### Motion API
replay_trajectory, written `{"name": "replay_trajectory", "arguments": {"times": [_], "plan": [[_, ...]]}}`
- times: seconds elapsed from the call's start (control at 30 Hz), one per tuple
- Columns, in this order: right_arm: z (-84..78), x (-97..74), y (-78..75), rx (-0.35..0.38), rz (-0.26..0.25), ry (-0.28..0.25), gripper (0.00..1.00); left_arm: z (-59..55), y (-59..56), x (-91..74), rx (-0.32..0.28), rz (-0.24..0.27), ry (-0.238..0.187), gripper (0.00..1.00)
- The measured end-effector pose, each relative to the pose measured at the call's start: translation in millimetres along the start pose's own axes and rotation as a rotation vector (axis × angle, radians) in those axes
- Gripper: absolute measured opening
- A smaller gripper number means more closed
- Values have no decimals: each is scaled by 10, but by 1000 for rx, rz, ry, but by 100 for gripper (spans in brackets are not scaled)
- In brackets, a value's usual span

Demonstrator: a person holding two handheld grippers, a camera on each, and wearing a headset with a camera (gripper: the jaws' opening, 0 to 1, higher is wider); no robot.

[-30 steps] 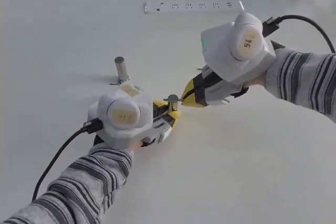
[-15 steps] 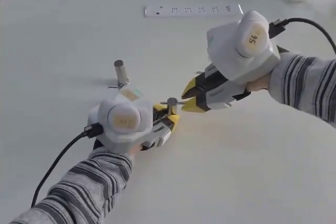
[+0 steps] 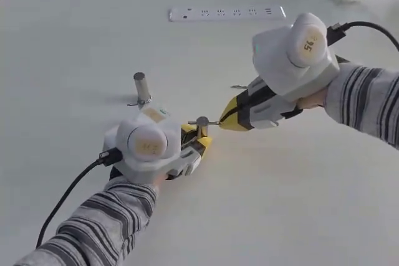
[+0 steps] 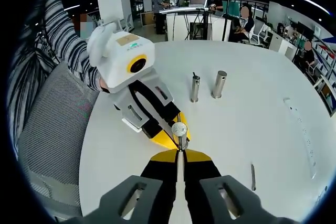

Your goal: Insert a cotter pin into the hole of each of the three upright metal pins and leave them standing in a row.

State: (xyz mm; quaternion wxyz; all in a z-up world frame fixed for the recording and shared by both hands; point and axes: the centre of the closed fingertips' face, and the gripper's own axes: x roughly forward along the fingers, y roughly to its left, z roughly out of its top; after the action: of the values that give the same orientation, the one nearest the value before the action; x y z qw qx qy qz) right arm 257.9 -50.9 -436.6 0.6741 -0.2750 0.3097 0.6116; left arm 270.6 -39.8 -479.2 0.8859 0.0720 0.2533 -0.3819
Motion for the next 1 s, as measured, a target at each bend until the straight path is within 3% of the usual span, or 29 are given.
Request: {"name": "replay_trajectory", "arguments": {"times": [0.63,1.0], "plan": [[67,46,-19,-55,-3,-22,0,-6,3,4,-4,7,4,10],[135,81,7,-49,-1,-49,1,-7,2,10,0,12,7,11]]}}
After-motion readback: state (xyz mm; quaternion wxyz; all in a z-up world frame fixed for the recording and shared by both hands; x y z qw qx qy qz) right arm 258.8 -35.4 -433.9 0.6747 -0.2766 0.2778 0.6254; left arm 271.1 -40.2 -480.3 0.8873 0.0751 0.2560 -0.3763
